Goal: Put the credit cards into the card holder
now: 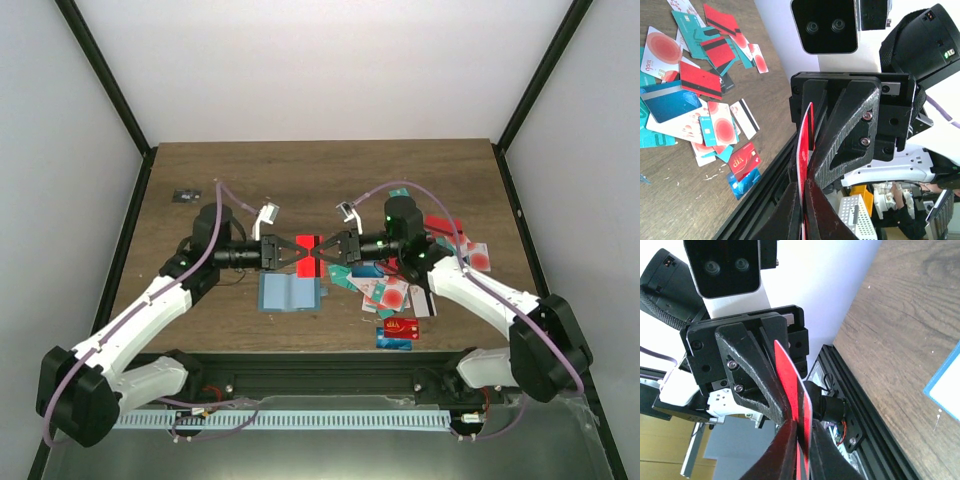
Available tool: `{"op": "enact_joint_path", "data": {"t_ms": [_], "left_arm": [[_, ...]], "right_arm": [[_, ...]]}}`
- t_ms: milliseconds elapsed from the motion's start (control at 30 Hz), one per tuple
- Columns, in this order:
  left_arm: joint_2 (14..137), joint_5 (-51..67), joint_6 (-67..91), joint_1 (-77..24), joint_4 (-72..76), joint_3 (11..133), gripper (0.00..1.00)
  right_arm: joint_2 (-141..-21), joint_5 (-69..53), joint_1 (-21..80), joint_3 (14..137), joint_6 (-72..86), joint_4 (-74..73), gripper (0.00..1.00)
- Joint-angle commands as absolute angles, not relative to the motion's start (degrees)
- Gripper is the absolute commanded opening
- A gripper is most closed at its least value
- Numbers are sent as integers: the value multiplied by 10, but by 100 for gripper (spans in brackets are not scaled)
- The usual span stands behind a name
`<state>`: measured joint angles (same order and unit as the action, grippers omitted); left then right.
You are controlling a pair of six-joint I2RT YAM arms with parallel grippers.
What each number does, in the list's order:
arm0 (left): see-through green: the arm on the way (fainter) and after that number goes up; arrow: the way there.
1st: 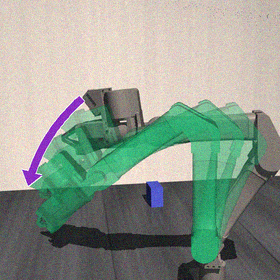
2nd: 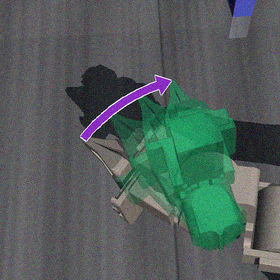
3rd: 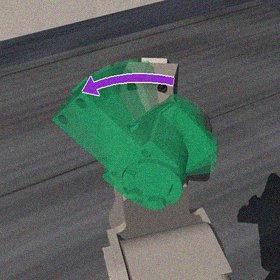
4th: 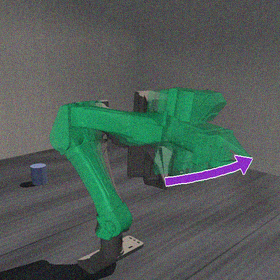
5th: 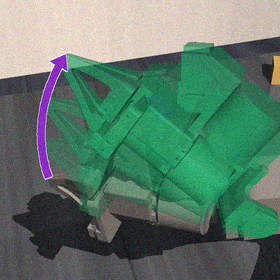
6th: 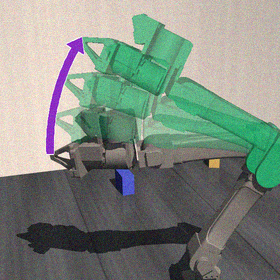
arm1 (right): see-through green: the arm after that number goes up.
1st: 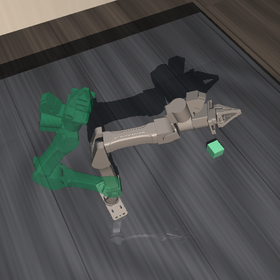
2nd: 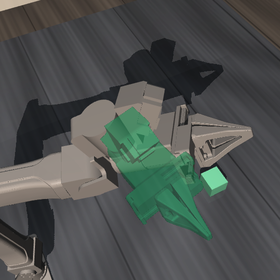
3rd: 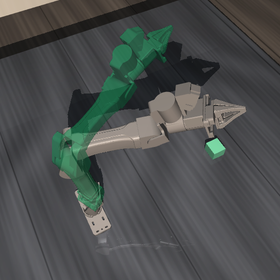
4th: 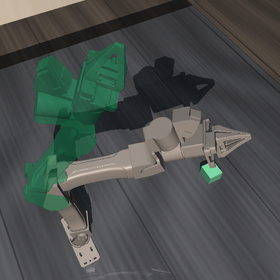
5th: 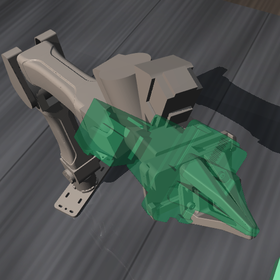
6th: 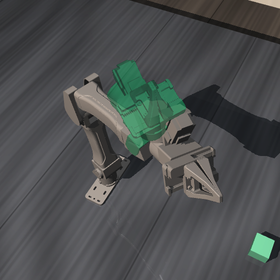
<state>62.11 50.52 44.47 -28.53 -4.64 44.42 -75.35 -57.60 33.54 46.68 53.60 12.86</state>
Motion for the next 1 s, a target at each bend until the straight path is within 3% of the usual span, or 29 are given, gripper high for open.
{"op": "enact_joint_path", "data": {"t_ms": [0, 200, 233, 300, 333, 533, 767, 967], "left_arm": [[614, 489, 458, -287, -37, 429, 4], [609, 470, 460, -286, -45, 418, 4], [609, 462, 456, -286, -53, 418, 9], [612, 422, 432, -286, -104, 429, 35], [616, 387, 413, -285, -145, 439, 38], [696, 175, 342, -265, -384, 482, 34], [770, 127, 337, -248, -406, 487, 36], [825, 102, 329, -238, -429, 497, 27]], "right_arm": [[-738, -564, 331, 458, 581, 200, 4], [-737, -571, 330, 445, 585, 209, 1], [-739, -569, 331, 444, 584, 206, 1], [-748, -557, 332, 443, 581, 185, 1], [-754, -546, 331, 441, 580, 172, 1], [-823, -483, 355, 452, 549, 90, 1], [-917, -437, 404, 484, 543, 83, 1], [-987, -414, 418, 520, 538, 74, 1]]}}
